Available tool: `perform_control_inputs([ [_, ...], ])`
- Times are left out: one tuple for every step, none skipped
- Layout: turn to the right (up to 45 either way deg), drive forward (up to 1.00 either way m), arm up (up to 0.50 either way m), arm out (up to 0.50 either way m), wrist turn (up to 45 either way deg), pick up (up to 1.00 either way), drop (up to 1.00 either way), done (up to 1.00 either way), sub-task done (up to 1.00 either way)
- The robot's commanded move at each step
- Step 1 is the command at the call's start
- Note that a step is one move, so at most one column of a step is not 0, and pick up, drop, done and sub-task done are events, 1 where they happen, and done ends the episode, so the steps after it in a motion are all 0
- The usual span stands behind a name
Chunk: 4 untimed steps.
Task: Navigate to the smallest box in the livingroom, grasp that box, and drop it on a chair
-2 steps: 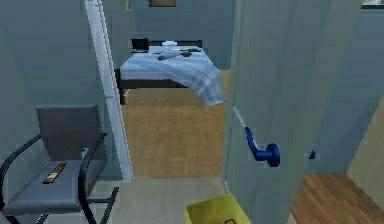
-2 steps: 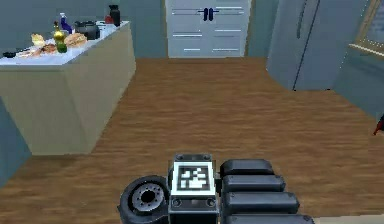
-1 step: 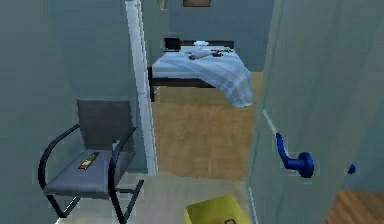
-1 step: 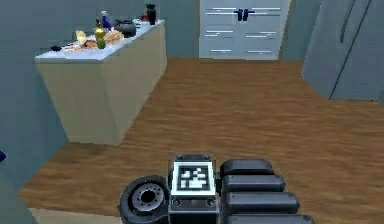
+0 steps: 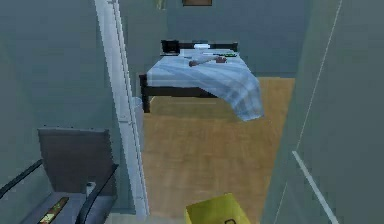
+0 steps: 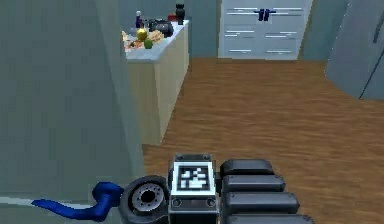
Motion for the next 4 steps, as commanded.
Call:
perform_control_inputs([
  [-12.0,0.00,0.00,0.00,0.0,0.00,0.00,0.00,0.00],
  [0.0,0.65,0.00,0.00,0.0,0.00,0.00,0.00,0.00],
  [45.0,0.00,0.00,0.00,0.0,0.00,0.00,0.00,0.00],
  [3.0,0.00,0.00,0.00,0.0,0.00,0.00,0.00,0.00],
])
